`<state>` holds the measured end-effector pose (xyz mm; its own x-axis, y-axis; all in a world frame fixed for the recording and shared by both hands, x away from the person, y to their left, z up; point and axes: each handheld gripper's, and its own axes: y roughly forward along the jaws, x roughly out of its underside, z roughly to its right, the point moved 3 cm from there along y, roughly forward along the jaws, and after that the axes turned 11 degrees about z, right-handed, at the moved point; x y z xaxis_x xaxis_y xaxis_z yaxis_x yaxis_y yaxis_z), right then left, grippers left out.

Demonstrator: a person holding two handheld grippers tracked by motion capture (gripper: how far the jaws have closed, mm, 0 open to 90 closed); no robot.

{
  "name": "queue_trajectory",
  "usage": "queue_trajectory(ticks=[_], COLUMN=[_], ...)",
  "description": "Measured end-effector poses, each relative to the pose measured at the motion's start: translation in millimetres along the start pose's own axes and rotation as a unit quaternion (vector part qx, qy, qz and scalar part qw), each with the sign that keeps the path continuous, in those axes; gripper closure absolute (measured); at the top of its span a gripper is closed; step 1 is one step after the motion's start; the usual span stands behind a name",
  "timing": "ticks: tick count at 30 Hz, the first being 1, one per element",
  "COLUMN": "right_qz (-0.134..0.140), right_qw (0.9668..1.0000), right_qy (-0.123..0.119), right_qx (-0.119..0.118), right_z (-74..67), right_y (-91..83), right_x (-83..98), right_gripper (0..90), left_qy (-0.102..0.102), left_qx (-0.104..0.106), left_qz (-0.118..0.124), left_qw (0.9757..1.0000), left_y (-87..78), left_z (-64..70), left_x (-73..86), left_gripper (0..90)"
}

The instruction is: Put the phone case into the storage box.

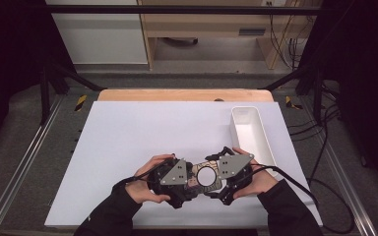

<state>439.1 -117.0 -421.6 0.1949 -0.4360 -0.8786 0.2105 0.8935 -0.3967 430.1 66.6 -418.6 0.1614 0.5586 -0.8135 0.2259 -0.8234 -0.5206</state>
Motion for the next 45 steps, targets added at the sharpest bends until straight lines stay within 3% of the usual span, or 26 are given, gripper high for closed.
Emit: queue_trajectory(ticks=[20,26,45], right_qz=[0.013,0.023,0.018], right_qw=[0.9989,0.9985,0.9975], right_qy=[0.009,0.011,0.031], right_qx=[-0.044,-0.049,-0.061], right_z=[-0.5,-0.6,-1.2], right_y=[-0.6,-1.4,-2.2], right_x=[1.1,0.3,0.0], right_gripper=[9.3,10.3,12.0], left_qy=[0.001,0.0,-0.005], left_qx=[0.021,0.03,0.044], left_qz=[-0.003,-0.002,-0.001], left_qw=[0.9998,0.9996,0.999], left_y=[-1.3,-2.7,-2.0], left_z=[1.1,0.0,-1.2], left_x=[1.9,2.9,6.0], left_gripper=[11.5,11.5,11.4])
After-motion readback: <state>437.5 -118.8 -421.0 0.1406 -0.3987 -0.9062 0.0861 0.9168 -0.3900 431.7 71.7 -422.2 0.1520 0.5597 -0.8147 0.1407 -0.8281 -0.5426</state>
